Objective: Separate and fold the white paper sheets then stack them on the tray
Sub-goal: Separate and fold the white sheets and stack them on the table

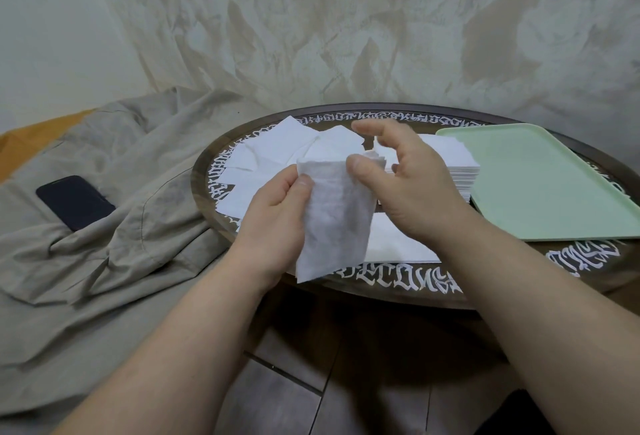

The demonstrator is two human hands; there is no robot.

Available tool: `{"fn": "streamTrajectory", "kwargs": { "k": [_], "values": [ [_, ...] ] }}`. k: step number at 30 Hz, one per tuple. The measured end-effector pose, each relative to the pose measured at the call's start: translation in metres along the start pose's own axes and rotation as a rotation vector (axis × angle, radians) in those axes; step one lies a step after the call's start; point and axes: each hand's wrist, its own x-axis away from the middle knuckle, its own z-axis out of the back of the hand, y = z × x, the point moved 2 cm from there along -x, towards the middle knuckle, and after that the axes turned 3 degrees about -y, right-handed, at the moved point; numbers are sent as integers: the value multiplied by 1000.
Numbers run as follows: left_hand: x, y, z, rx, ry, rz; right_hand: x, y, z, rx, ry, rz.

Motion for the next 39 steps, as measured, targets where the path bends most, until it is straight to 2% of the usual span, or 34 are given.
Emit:
{"fn": "streamTrajectory", "kwargs": {
  "k": [3,7,11,16,19,21,23,25,27,30,32,34,36,38,39],
  "values": [
    [2,1,0,8,5,-1,1,5,-3,27,-86,17],
    [5,4,-5,15,61,26,1,1,-8,57,-44,95],
    [7,7,-9,-97,30,-52,2,-2,-13,51,-57,104],
    [5,11,-8,-135,22,-62,0,2,-9,33,6,50],
    [3,10,-7,-108,57,-50,1,3,-9,-100,-16,-17],
    [1,8,-4,-51,123,-42,3,6,-13,-194,-107,-118],
    [-2,6,0,19,220,-36,6,9,-18,-215,-268,-228],
    [-6,4,5,77,304,-23,9,11,-18,-123,-444,-299],
    [-8,3,10,106,343,-15,11,12,-13,-27,-516,-348],
    [-8,0,15,129,294,45,8,18,0,-161,-380,-414],
    [-9,-5,15,85,217,117,4,23,12,-384,-155,-479],
    [-8,-11,9,87,173,191,3,30,24,-646,-38,-538],
    [-8,-16,1,143,170,245,9,34,31,-722,-125,-585],
    [-10,-19,-7,156,170,282,16,41,33,-519,-249,-591],
    [-10,-20,-10,151,167,295,17,44,35,-412,-259,-589]
  ]
}}
